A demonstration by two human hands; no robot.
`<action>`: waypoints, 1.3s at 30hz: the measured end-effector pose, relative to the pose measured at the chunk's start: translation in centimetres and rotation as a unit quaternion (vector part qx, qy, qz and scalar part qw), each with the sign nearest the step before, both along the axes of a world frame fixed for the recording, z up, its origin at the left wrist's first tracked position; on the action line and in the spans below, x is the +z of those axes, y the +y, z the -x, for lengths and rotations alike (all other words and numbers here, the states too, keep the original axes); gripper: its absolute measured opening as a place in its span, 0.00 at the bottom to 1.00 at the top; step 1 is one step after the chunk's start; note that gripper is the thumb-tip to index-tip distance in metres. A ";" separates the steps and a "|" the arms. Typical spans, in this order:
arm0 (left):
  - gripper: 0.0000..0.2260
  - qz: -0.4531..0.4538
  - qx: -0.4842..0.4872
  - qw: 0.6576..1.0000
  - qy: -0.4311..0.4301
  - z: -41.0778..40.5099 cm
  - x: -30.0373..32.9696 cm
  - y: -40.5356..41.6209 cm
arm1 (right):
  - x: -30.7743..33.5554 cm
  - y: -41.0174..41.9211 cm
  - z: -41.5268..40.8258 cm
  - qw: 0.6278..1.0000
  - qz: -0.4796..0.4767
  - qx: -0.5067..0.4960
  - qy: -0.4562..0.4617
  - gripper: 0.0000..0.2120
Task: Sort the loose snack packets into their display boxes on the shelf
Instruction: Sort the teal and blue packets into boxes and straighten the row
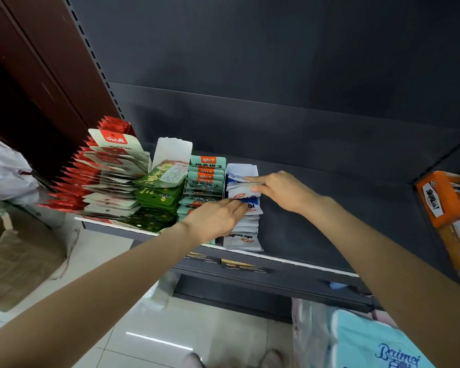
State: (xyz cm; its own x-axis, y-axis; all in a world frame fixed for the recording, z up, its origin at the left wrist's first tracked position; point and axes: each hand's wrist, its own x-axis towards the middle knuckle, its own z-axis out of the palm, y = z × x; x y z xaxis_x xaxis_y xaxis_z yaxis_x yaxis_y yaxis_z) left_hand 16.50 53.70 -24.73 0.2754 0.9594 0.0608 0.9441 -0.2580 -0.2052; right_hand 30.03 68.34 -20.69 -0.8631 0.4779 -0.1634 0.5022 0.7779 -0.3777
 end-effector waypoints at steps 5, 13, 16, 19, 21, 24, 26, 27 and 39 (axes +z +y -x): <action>0.37 0.016 0.002 0.999 -0.028 0.3 0.8 -0.4 | 0.0 0.1 -0.1 1.000 0.014 -0.010 -0.001 0.18; 0.16 0.054 -0.040 0.998 -0.001 0.5 1.0 -0.6 | -0.3 0.0 -0.3 0.999 -0.025 -0.012 -0.018 0.19; 0.19 0.030 -0.069 0.997 0.014 1.7 -0.2 -0.5 | -0.4 0.0 -0.3 0.999 -0.023 -0.014 -0.020 0.18; 0.24 0.015 -0.059 0.998 0.006 1.7 -0.3 -0.5 | -0.4 0.1 -0.2 0.999 -0.023 -0.015 -0.021 0.18; 0.26 -0.013 -0.047 0.999 0.017 1.5 -0.4 -0.3 | -0.4 0.0 -0.1 0.999 -0.026 -0.013 -0.023 0.18; 0.26 -0.026 -0.023 0.999 0.013 0.9 -0.6 -0.3 | -0.3 0.0 -0.2 0.999 -0.026 -0.016 -0.023 0.18; 0.24 -0.030 -0.014 0.999 0.010 0.3 -0.6 -0.3 | -0.3 -0.1 -0.2 0.999 -0.025 -0.017 -0.023 0.18; 0.21 -0.034 -0.011 0.999 0.013 0.2 -0.7 -0.4 | -0.3 -0.1 -0.2 0.999 -0.025 -0.016 -0.025 0.18; 0.04 -0.030 -0.041 0.998 0.044 0.1 -0.9 -0.2 | -0.1 -0.2 -0.1 0.999 -0.016 -0.021 -0.029 0.19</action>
